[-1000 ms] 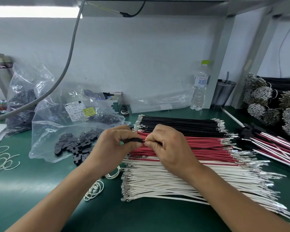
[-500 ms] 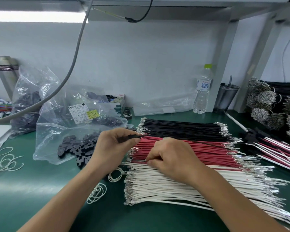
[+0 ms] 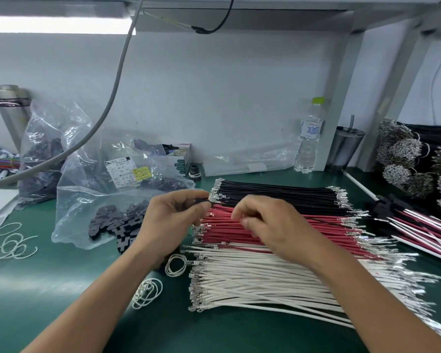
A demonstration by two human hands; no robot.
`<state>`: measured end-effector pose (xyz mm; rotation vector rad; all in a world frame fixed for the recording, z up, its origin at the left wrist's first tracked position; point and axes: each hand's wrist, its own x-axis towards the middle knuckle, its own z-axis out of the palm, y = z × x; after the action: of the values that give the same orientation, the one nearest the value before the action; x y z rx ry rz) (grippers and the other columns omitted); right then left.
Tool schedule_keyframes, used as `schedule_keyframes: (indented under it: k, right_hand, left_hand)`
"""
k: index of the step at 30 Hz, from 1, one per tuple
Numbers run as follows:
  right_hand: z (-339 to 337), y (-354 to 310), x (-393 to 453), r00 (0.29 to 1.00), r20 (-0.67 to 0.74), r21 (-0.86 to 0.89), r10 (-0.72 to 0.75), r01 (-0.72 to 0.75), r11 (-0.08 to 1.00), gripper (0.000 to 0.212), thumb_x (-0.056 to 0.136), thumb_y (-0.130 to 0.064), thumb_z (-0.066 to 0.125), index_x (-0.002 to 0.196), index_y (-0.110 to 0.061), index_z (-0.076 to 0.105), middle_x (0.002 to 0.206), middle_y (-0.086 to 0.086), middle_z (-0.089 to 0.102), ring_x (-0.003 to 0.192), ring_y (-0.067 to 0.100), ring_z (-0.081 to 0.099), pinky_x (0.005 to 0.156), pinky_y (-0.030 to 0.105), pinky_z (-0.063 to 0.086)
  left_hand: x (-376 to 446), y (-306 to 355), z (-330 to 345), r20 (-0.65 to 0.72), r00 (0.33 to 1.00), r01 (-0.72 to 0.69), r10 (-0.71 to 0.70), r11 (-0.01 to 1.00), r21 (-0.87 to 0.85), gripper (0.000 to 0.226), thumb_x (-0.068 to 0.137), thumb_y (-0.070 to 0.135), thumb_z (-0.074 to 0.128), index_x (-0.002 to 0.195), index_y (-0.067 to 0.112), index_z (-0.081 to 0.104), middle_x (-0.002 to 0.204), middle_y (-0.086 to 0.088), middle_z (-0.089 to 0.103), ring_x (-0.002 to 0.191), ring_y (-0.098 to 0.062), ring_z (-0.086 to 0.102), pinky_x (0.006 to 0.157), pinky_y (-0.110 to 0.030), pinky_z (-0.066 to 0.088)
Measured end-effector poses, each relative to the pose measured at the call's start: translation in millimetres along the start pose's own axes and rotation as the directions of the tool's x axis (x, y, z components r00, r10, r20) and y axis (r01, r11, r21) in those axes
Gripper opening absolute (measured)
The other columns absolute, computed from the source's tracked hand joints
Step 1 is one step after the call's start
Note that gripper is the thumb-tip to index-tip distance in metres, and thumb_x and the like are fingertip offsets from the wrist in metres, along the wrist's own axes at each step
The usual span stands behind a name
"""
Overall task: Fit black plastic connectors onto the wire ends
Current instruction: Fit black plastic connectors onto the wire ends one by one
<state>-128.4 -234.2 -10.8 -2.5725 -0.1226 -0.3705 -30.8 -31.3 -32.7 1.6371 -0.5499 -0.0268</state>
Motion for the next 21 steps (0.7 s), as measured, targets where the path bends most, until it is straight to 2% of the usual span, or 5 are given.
schedule_keyframes:
  k: [2, 6, 8, 13, 21]
  right_hand:
    - [-5.8, 2.7, -0.4, 0.995, -0.092, 0.026, -0.028, 0.031, 0.999, 0.023, 0.098, -0.018, 0.059, 0.102, -0.037, 0.071, 0.091, -0.027, 0.059, 0.088, -0.01, 0.056, 0.076, 0.014, 0.041]
    - [-5.5, 3.7, -1.0, 0.967, -0.246, 0.007, -0.06, 0.064, 0.998, 0.007, 0.092, -0.033, 0.069, 0.091, -0.035, 0.076, 0.087, -0.018, 0.062, 0.085, 0.002, 0.059, 0.078, 0.035, 0.051]
    - [-5.1, 4.7, -1.0, 0.961, -0.27, 0.031, -0.063, 0.075, 0.997, 0.004, 0.089, -0.032, 0.073, 0.087, -0.034, 0.076, 0.085, -0.018, 0.062, 0.084, 0.004, 0.061, 0.079, 0.039, 0.053]
    - [-3.0, 4.1, -0.9, 0.959, -0.276, 0.037, -0.061, 0.074, 0.997, 0.011, 0.087, -0.026, 0.076, 0.08, -0.035, 0.072, 0.084, -0.019, 0.063, 0.083, 0.003, 0.061, 0.079, 0.037, 0.053]
    - [-1.3, 0.8, -2.6, 0.938, -0.34, 0.051, -0.07, 0.093, 0.994, 0.016, 0.083, -0.022, 0.079, 0.077, -0.035, 0.071, 0.081, -0.019, 0.062, 0.079, 0.005, 0.062, 0.073, 0.034, 0.054]
  left_hand:
    - [0.4, 2.4, -1.9, 0.03, 0.998, 0.061, -0.058, 0.991, -0.12, 0.025, 0.077, 0.026, 0.081, 0.101, 0.017, 0.083, 0.084, -0.013, 0.078, 0.068, -0.017, 0.067, 0.068, -0.022, 0.059]
    - [1.3, 4.8, -4.3, 0.093, 0.985, 0.162, -0.142, 0.953, -0.257, 0.026, 0.074, 0.024, 0.08, 0.097, 0.011, 0.083, 0.081, -0.015, 0.076, 0.067, -0.018, 0.067, 0.064, -0.021, 0.057]
    - [2.2, 4.5, -5.3, 0.116, 0.979, 0.193, -0.166, 0.936, -0.293, 0.028, 0.075, 0.021, 0.079, 0.098, 0.007, 0.082, 0.081, -0.015, 0.075, 0.067, -0.018, 0.066, 0.064, -0.022, 0.057]
    - [2.3, 4.0, -5.6, 0.159, 0.968, 0.237, -0.192, 0.904, -0.356, 0.031, 0.077, 0.019, 0.077, 0.102, 0.0, 0.079, 0.078, -0.014, 0.072, 0.064, -0.019, 0.063, 0.064, -0.023, 0.057]
    - [2.8, 3.2, -5.1, 0.229, 0.956, 0.265, -0.184, 0.873, -0.408, 0.04, 0.074, 0.027, 0.079, 0.102, -0.001, 0.078, 0.077, -0.012, 0.069, 0.067, -0.019, 0.06, 0.067, -0.026, 0.055]
